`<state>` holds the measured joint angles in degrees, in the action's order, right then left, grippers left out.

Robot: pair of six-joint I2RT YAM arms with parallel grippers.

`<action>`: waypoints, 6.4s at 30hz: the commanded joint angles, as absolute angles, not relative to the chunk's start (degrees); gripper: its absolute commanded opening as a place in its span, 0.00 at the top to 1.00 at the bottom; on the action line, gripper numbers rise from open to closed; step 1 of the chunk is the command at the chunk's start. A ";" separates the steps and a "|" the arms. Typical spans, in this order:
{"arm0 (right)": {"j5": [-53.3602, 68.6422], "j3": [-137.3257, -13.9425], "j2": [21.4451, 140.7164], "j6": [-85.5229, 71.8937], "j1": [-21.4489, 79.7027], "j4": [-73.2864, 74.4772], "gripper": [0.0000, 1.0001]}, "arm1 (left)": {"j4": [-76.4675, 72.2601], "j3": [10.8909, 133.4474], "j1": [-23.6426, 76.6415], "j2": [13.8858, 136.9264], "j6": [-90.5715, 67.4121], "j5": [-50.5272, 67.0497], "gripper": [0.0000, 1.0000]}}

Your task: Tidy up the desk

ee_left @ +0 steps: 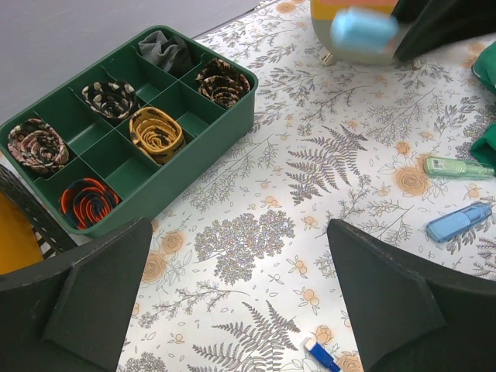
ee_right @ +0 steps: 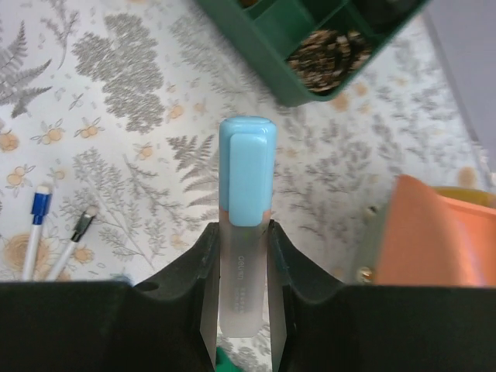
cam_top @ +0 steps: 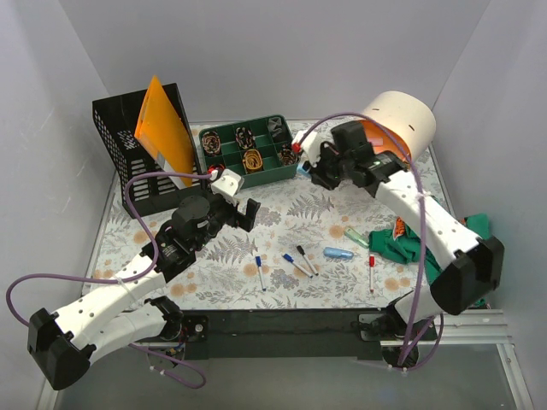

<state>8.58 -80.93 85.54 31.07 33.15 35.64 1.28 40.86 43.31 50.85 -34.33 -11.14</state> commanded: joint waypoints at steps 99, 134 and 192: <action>-1.87 -80.86 88.42 43.95 11.07 28.12 0.34 | 1.23 40.96 43.24 51.42 -34.10 -10.37 0.02; 20.76 -54.67 61.35 -8.06 -5.28 6.95 0.18 | -3.34 47.80 42.89 61.96 -51.94 4.83 0.02; 19.34 -50.63 59.06 -9.31 -20.57 10.99 0.24 | -29.46 129.90 44.74 153.98 -104.41 10.99 0.40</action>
<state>19.27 -50.74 58.96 -8.82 -20.25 12.36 -31.33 125.97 44.14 152.38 -101.62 15.40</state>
